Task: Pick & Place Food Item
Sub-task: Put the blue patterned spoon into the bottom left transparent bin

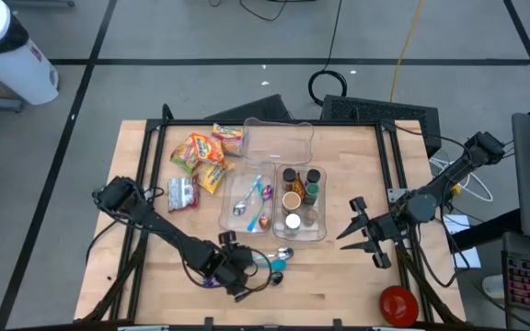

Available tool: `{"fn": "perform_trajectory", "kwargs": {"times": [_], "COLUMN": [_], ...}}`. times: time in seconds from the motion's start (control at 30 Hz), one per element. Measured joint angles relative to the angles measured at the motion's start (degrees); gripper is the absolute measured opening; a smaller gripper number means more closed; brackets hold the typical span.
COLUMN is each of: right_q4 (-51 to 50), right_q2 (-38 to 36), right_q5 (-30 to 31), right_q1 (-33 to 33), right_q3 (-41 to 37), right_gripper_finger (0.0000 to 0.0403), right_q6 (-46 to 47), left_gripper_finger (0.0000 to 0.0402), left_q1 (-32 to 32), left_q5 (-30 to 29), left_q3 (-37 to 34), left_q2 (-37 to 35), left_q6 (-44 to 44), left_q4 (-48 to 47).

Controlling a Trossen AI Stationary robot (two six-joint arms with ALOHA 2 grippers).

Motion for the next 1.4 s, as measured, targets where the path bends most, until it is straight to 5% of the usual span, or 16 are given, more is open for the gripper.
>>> {"fn": "perform_trajectory", "kwargs": {"times": [0.77,1.07,1.4], "right_q4": [-0.1,0.0,0.0], "right_q2": [0.0,0.0,0.0], "right_q5": [0.0,0.0,0.0], "right_q1": [0.0,0.0,0.0], "right_q3": [0.0,0.0,0.0], "right_gripper_finger": [0.0105,0.0105,0.0105], "right_q6": [0.2,0.2,0.2], "left_gripper_finger": [0.0195,0.0195,0.0195], "left_q1": [0.2,0.2,1.0], "left_q5": [1.9,10.2,7.0], "left_q3": [-4.1,-4.2,-4.2], "left_q2": [-0.2,-0.1,0.0], "left_q6": [-5.4,-1.2,-1.5], "left_q4": [1.6,7.2,7.2]}}
